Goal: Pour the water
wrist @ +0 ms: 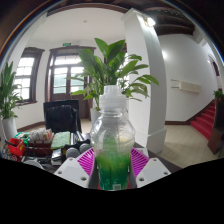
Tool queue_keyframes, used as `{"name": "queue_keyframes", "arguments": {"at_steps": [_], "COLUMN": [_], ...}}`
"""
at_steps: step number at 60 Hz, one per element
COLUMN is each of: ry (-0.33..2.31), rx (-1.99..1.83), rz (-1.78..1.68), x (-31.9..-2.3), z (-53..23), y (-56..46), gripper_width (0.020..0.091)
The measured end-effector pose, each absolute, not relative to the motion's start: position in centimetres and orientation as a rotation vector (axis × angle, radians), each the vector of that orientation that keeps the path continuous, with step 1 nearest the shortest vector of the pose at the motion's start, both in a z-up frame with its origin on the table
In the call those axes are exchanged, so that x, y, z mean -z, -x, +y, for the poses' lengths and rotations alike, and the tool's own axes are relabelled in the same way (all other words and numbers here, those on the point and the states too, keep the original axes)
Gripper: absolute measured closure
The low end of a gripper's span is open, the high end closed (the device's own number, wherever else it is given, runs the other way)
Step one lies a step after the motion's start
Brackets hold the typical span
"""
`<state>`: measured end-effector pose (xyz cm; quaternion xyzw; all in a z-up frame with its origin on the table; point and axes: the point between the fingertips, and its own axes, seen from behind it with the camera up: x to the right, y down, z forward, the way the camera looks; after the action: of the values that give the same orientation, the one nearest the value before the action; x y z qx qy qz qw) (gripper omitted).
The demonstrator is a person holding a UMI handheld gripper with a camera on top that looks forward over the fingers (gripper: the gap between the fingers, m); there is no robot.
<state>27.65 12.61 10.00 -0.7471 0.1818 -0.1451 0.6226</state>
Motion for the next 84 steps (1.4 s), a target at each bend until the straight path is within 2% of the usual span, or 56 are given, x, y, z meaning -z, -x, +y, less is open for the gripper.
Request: {"name": "queue_keyframes", "arguments": {"at_steps": [5,10,14,31,48,63,73,84], "ry": [1.752,1.83,1.865,1.881,1.936,1.846,1.824,1.816], "rx": [0.323,0.327,0.362,0.292,0.129,-0.029,-0.056,-0.031], "rz": [0.427,0.428,0.402,0.354,0.188,0.058,0.008,-0.024], "x": [-9.3,-7.5,-7.1,-9.1,-14.6,-21.4,-23.7,-24.1], "z": [12.6,12.0,10.9,1.5,-8.7,-12.2,-13.9,-14.5], "y": [-27.6,-27.4,-27.1,-19.4,-6.3,3.6,6.9,7.5], "gripper_width": [0.0562,0.0364,0.0242,0.0252,0.0254,0.0258,0.0257,0.0259]}}
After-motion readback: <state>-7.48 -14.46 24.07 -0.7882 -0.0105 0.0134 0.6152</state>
